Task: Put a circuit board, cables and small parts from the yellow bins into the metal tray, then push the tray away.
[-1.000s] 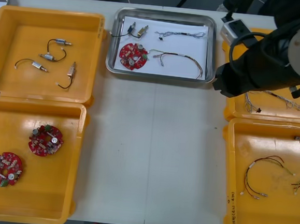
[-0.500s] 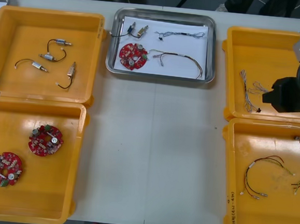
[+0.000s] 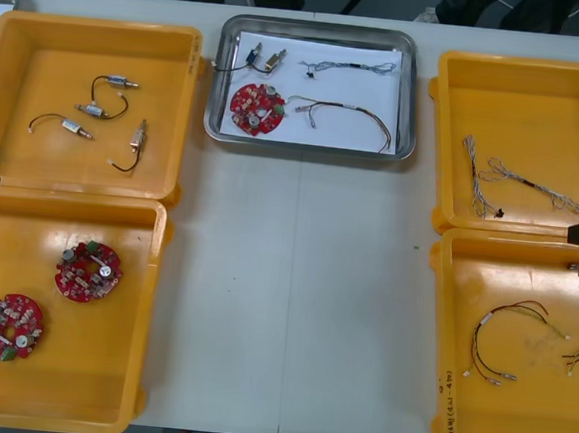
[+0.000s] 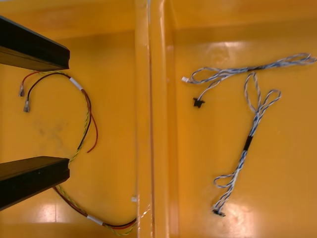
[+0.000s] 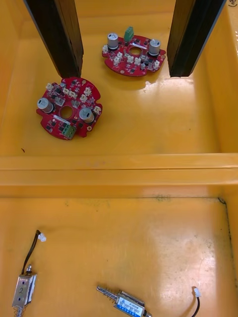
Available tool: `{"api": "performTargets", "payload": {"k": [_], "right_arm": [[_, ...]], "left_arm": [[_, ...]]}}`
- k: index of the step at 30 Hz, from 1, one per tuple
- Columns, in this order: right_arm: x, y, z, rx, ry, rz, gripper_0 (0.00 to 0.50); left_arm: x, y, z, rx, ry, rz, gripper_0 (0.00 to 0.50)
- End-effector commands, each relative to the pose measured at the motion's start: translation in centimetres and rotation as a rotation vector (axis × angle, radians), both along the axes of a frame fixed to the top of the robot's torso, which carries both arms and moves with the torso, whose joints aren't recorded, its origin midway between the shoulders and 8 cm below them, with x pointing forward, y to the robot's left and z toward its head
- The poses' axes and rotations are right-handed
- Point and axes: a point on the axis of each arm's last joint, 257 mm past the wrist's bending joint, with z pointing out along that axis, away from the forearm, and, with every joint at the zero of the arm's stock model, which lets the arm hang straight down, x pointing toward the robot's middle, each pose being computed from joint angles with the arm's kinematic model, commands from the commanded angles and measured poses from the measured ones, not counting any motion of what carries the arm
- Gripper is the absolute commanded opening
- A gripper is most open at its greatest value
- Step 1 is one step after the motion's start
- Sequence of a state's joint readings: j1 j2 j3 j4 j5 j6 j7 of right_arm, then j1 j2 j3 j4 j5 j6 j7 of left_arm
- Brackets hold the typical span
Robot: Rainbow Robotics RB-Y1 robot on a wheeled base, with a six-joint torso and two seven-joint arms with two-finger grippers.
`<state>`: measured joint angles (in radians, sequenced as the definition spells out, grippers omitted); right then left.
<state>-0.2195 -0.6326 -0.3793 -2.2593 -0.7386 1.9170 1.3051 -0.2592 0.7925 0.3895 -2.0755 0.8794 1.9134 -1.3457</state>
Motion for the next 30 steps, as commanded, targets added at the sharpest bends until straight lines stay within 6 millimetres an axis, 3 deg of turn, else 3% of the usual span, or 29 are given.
{"api": "performTargets", "payload": {"k": [1, 4, 9, 30], "right_arm": [[-1.0, -3.4, -0.9, -0.016, 0.045, -0.051, 0.500], [-1.6, -4.2, -2.1, -0.011, 0.083, -0.066, 0.500], [-1.9, -4.7, -2.4, -0.022, 0.095, -0.077, 0.500], [-2.1, -4.2, -2.7, -0.027, 0.111, -0.055, 0.500]], "left_arm": [[-0.7, 1.5, 1.3, 0.051, -0.014, 0.010, 0.500], [-0.7, 1.5, 1.3, 0.051, -0.014, 0.010, 0.500], [-0.7, 1.5, 1.3, 0.051, -0.014, 0.010, 0.500], [-0.7, 1.5, 1.3, 0.051, -0.014, 0.010, 0.500]]}}
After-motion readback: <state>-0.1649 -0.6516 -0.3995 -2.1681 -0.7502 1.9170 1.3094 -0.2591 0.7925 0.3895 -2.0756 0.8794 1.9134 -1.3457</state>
